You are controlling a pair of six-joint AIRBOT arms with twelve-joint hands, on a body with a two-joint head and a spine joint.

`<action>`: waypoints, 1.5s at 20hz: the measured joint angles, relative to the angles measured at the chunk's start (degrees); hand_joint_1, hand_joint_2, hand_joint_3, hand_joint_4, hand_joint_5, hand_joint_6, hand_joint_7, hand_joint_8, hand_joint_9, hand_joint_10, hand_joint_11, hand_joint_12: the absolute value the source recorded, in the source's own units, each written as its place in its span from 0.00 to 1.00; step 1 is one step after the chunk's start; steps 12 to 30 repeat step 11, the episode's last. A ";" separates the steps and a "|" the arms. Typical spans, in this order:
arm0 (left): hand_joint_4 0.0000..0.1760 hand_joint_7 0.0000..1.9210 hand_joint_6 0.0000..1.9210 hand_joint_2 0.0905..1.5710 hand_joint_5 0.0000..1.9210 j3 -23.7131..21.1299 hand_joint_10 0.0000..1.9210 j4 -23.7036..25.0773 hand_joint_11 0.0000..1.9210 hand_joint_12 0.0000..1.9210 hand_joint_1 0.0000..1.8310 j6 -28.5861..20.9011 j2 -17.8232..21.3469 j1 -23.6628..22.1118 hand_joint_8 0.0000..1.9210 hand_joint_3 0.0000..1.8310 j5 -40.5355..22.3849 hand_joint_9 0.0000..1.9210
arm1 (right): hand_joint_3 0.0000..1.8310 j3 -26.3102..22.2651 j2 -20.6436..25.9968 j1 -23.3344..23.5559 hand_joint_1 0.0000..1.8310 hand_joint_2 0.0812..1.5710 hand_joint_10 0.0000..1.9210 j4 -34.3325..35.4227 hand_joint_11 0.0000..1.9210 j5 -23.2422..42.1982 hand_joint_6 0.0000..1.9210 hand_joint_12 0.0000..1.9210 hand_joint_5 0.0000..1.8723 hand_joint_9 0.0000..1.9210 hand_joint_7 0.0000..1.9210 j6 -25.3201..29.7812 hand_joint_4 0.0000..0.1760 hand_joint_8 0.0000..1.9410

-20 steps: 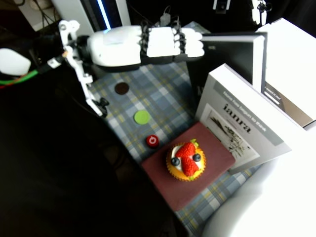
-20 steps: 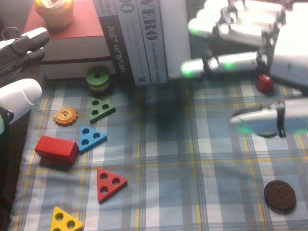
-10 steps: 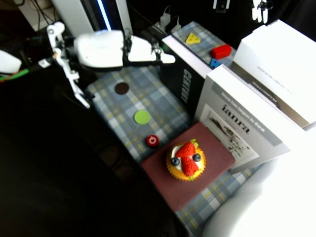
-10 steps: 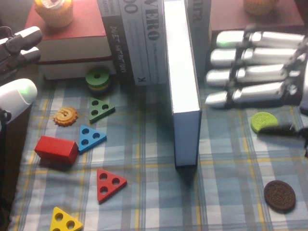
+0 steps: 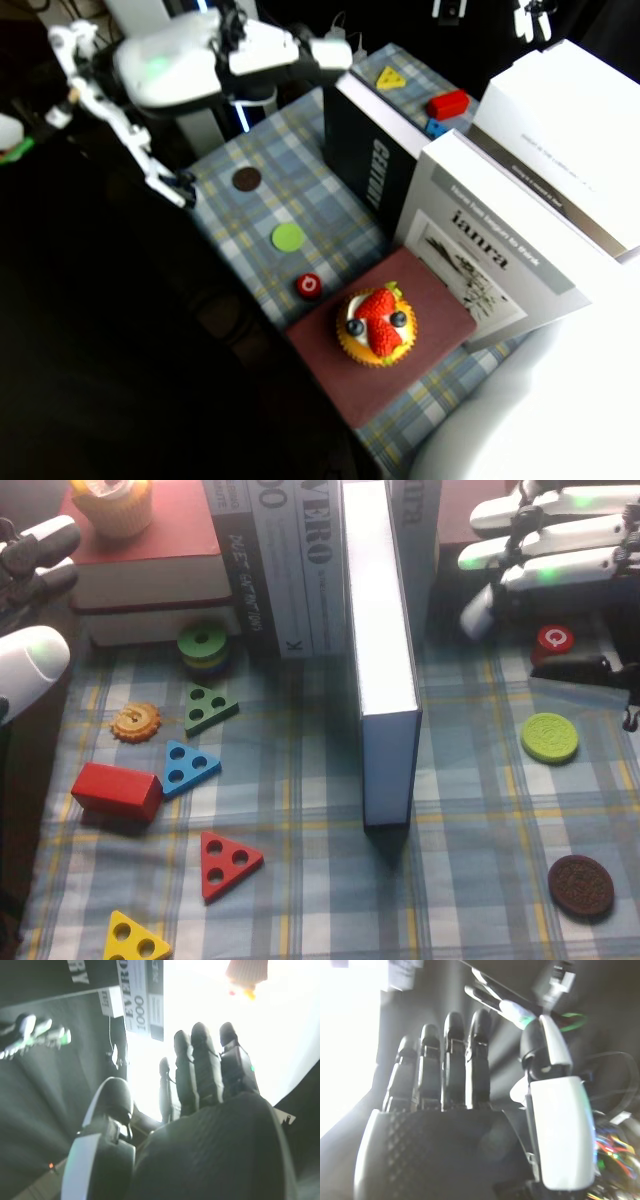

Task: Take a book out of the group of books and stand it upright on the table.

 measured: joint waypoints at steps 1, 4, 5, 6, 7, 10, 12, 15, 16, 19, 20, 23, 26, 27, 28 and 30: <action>0.60 0.17 0.00 0.90 0.14 0.57 0.00 0.33 0.00 0.13 0.21 -1.22 -0.04 -0.22 0.00 0.00 -0.66 0.12 | 0.02 0.50 -0.74 0.00 0.19 0.83 0.18 0.96 0.00 -0.09 0.24 0.65 0.39 0.19 0.36 0.00 0.00 0.01; 0.45 0.13 0.00 0.89 0.08 2.05 0.00 -0.35 0.00 0.02 0.25 -4.70 -0.98 -0.66 0.00 0.00 -3.28 0.08 | 0.04 2.05 -3.89 -0.59 0.27 0.89 0.22 6.43 0.00 0.52 0.12 0.73 0.34 0.23 0.39 -0.04 0.04 0.01; 0.42 0.12 0.00 0.89 0.05 2.67 0.00 -0.24 0.00 0.02 0.25 -6.62 -1.18 -0.63 0.00 0.00 -3.67 0.08 | 0.04 2.47 -4.57 -0.87 0.30 0.89 0.20 7.63 0.00 0.61 0.09 0.73 0.34 0.26 0.39 -0.04 0.00 0.01; 0.39 0.10 0.00 0.90 0.06 2.95 0.00 -0.39 0.00 0.02 0.25 -7.96 -1.31 -0.63 0.00 0.00 -4.00 0.06 | 0.04 2.82 -4.98 -1.70 0.32 0.91 0.17 8.79 0.00 1.07 0.08 0.73 0.34 0.27 0.39 -0.04 0.00 0.00; 0.49 0.08 0.01 0.89 0.07 3.37 0.00 -0.42 0.00 0.00 0.24 -8.94 -1.66 -0.63 0.00 0.00 -4.87 0.04 | 0.03 2.97 -5.27 -2.29 0.27 0.90 0.16 10.19 0.00 1.68 0.06 0.73 0.31 0.27 0.36 -0.07 0.00 0.00; 0.15 0.09 0.00 0.86 0.07 3.98 0.01 0.55 0.03 0.02 0.16 -11.96 -2.23 -1.44 0.00 0.00 -7.39 0.07 | 0.00 3.39 -5.46 -5.09 0.27 0.85 0.05 17.31 0.00 7.63 0.00 0.51 0.20 0.24 0.28 0.00 0.00 0.00; 0.08 0.08 0.00 0.83 0.04 4.61 0.00 1.27 0.03 0.02 0.16 -12.63 -2.45 -2.12 0.00 0.00 -7.69 0.06 | 0.00 3.39 -5.46 -6.08 0.26 0.84 0.01 19.54 0.00 10.29 0.00 0.37 0.13 0.18 0.20 0.07 0.20 0.00; 0.08 0.08 0.00 0.83 0.04 4.61 0.00 1.27 0.03 0.02 0.16 -12.63 -2.45 -2.12 0.00 0.00 -7.69 0.06 | 0.00 3.39 -5.46 -6.08 0.26 0.84 0.01 19.54 0.00 10.29 0.00 0.37 0.13 0.18 0.20 0.07 0.20 0.00; 0.08 0.08 0.00 0.83 0.04 4.61 0.00 1.27 0.03 0.02 0.16 -12.63 -2.45 -2.12 0.00 0.00 -7.69 0.06 | 0.00 3.39 -5.46 -6.08 0.26 0.84 0.01 19.54 0.00 10.29 0.00 0.37 0.13 0.18 0.20 0.07 0.20 0.00; 0.08 0.08 0.00 0.83 0.04 4.61 0.00 1.27 0.03 0.02 0.16 -12.63 -2.45 -2.12 0.00 0.00 -7.69 0.06 | 0.00 3.39 -5.46 -6.08 0.26 0.84 0.01 19.54 0.00 10.29 0.00 0.37 0.13 0.18 0.20 0.07 0.20 0.00; 0.08 0.08 0.00 0.83 0.04 4.61 0.00 1.27 0.03 0.02 0.16 -12.63 -2.45 -2.12 0.00 0.00 -7.69 0.06 | 0.00 3.39 -5.46 -6.08 0.26 0.84 0.01 19.54 0.00 10.29 0.00 0.37 0.13 0.18 0.20 0.07 0.20 0.00; 0.08 0.08 0.00 0.83 0.04 4.61 0.00 1.27 0.03 0.02 0.16 -12.63 -2.45 -2.12 0.00 0.00 -7.69 0.06 | 0.00 3.39 -5.46 -6.08 0.26 0.84 0.01 19.54 0.00 10.29 0.00 0.37 0.13 0.18 0.20 0.07 0.20 0.00; 0.08 0.08 0.00 0.83 0.04 4.61 0.00 1.27 0.03 0.02 0.16 -12.63 -2.45 -2.12 0.00 0.00 -7.69 0.06 | 0.00 3.39 -5.46 -6.08 0.26 0.84 0.01 19.54 0.00 10.29 0.00 0.37 0.13 0.18 0.20 0.07 0.20 0.00; 0.08 0.08 0.00 0.83 0.04 4.61 0.00 1.27 0.03 0.02 0.16 -12.63 -2.45 -2.12 0.00 0.00 -7.69 0.06 | 0.00 3.39 -5.46 -6.08 0.26 0.84 0.01 19.54 0.00 10.29 0.00 0.37 0.13 0.18 0.20 0.07 0.20 0.00; 0.08 0.08 0.00 0.83 0.04 4.61 0.00 1.27 0.03 0.02 0.16 -12.63 -2.45 -2.12 0.00 0.00 -7.69 0.06 | 0.00 3.39 -5.46 -6.08 0.26 0.84 0.01 19.54 0.00 10.29 0.00 0.37 0.13 0.18 0.20 0.07 0.20 0.00; 0.08 0.08 0.00 0.83 0.04 4.61 0.00 1.27 0.03 0.02 0.16 -12.63 -2.45 -2.12 0.00 0.00 -7.69 0.06 | 0.00 3.39 -5.46 -6.08 0.26 0.84 0.01 19.54 0.00 10.29 0.00 0.37 0.13 0.18 0.20 0.07 0.20 0.00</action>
